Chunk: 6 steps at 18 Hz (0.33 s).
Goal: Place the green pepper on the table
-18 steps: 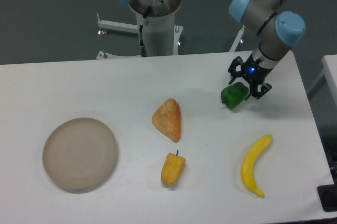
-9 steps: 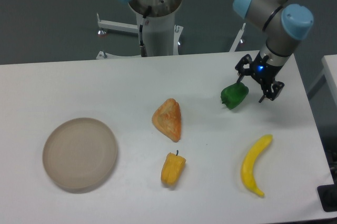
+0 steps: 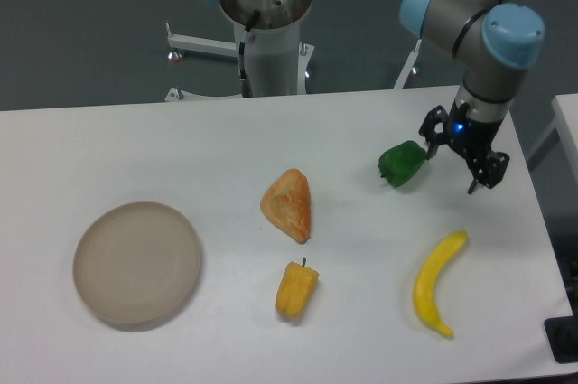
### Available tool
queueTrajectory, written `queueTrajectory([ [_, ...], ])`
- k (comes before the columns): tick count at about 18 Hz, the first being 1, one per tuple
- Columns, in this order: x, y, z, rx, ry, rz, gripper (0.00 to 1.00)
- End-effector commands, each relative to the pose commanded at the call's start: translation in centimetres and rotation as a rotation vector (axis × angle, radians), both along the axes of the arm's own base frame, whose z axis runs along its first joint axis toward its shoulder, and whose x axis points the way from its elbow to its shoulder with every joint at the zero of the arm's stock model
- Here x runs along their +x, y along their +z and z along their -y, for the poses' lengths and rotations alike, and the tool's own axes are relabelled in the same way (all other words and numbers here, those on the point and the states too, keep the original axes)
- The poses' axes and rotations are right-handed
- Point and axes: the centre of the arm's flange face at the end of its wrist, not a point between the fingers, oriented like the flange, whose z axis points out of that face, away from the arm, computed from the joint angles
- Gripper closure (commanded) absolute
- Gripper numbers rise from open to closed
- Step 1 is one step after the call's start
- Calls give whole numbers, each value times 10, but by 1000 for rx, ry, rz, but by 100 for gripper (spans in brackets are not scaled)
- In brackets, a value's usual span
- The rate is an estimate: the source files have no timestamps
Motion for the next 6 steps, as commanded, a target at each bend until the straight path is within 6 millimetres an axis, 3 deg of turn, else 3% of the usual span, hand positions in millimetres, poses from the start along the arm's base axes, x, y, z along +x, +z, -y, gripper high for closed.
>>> queueTrajectory([
  [6, -4, -1, -30, 27, -5, -77, 0],
])
